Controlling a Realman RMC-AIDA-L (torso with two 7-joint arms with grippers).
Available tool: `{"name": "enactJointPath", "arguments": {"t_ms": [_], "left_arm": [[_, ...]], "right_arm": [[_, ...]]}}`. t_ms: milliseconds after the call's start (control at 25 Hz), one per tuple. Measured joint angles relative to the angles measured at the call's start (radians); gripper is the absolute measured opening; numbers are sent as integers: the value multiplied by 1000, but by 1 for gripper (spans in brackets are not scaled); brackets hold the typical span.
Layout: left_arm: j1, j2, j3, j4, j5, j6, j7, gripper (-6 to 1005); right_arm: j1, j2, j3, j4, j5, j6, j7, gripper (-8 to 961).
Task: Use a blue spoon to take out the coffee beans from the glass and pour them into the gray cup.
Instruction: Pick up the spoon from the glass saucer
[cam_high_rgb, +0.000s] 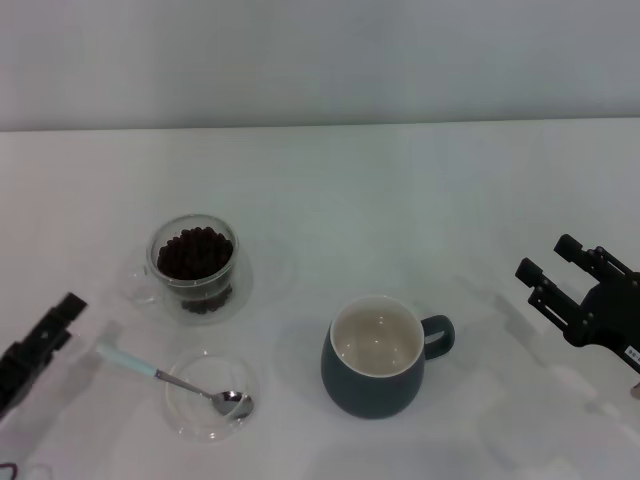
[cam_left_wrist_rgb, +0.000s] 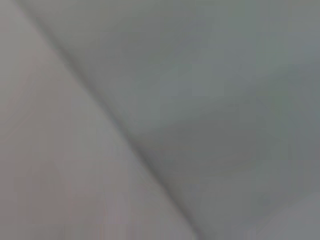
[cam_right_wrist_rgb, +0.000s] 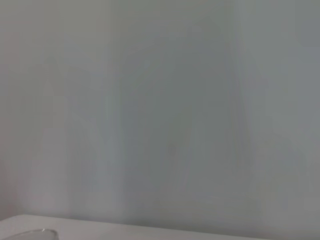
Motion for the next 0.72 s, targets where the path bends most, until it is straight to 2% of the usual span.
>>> {"name": "enactJointPath", "arguments": {"t_ms": [240, 720], "left_arm": [[-10, 17, 70, -2, 1, -31, -116, 877], [-8, 10, 72, 8, 41, -17, -109, 876]], "right_arm": [[0, 0, 0, 5, 2, 0, 0, 664], [18, -5, 0, 9, 2, 0, 0, 663]]}}
